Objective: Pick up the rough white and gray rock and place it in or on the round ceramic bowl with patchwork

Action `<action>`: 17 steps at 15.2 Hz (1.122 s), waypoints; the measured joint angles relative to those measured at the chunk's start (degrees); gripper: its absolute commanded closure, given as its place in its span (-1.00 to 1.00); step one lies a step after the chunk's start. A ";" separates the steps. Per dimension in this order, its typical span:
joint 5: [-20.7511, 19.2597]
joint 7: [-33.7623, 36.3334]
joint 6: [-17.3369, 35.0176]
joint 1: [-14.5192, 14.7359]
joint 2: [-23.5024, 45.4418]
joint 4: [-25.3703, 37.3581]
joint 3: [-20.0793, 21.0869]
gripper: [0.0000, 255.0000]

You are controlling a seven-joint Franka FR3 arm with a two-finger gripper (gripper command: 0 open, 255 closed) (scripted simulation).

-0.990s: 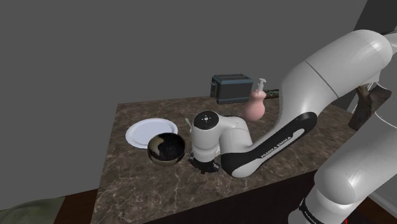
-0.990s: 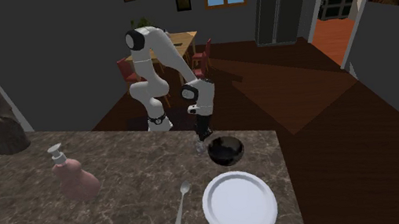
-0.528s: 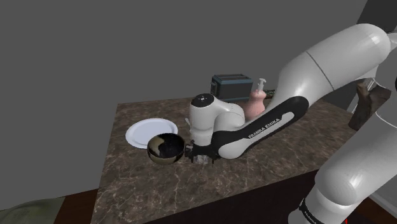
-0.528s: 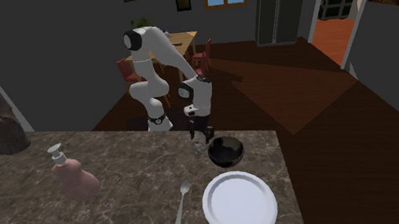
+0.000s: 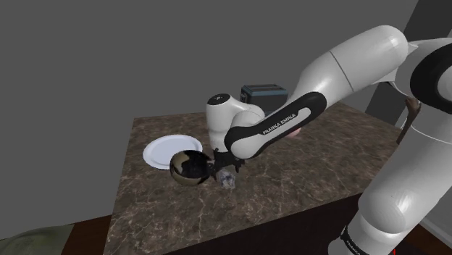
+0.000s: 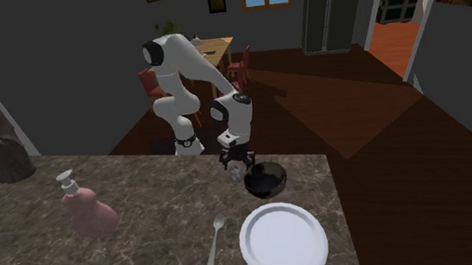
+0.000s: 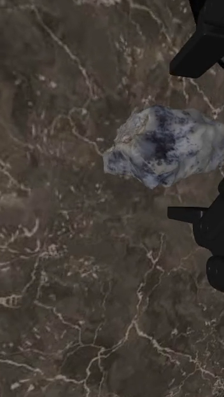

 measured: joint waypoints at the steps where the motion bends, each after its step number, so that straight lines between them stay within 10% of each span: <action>1: -0.72 0.21 0.41 -0.06 0.67 -0.20 -0.07 -1.00; 9: -2.82 1.63 2.73 -0.23 2.88 -0.91 -0.54 -1.00; 10: -2.83 1.63 2.75 -0.22 2.90 -0.91 -0.52 1.00; 17: -2.89 1.71 2.80 -0.20 2.97 -0.82 -0.52 1.00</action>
